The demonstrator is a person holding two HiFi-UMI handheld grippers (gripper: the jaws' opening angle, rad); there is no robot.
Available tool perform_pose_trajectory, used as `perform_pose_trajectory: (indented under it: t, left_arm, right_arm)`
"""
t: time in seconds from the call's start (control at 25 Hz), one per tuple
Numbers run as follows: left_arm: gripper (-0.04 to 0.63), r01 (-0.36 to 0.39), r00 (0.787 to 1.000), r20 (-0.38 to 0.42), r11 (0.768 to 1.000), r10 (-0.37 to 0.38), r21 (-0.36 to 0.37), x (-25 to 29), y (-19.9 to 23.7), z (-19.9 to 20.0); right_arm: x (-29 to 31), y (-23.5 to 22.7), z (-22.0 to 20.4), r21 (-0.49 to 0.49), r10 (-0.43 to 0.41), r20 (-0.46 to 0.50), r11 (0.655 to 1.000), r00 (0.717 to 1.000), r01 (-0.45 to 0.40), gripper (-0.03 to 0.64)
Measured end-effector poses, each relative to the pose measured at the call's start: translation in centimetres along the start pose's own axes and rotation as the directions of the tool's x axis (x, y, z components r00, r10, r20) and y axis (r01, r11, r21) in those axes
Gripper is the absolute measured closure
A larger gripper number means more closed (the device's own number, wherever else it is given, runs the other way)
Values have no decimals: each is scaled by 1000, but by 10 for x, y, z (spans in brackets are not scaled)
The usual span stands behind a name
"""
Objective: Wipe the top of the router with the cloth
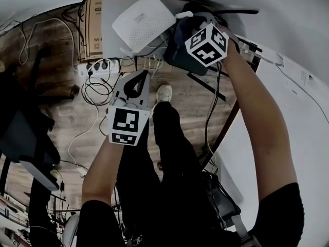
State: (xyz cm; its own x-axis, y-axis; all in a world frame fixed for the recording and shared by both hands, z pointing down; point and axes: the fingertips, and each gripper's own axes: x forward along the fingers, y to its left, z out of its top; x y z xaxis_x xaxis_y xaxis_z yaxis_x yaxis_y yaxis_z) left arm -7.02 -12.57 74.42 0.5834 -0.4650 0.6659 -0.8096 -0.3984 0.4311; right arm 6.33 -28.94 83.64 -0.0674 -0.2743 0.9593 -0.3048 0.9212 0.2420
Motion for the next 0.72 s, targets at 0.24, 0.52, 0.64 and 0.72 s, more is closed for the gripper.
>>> perform_pose_trajectory:
  t: [0.24,0.52,0.64,0.72]
  left_arm:
    - [596,1,1000,-4,1000,-1,12,8,-2,4]
    - [596,8,1000,-29,999,-7,31,15,-8,0]
    - [595,11,999,-35,999,-10,31,17,-12,-1]
    - [595,16,999,-37,999,-15,28,19,-16,-2]
  right_arm:
    - [7,-18,0,7,-15,-15,1000,1000,15,598]
    - [9,-25,-2,49,-11,-4,999,1000,12,598]
    - [8,-25,-1,47,-11,-11,999,1000,11,598]
    - [8,-25,-2,50,-5,-15,999,1000,6,598]
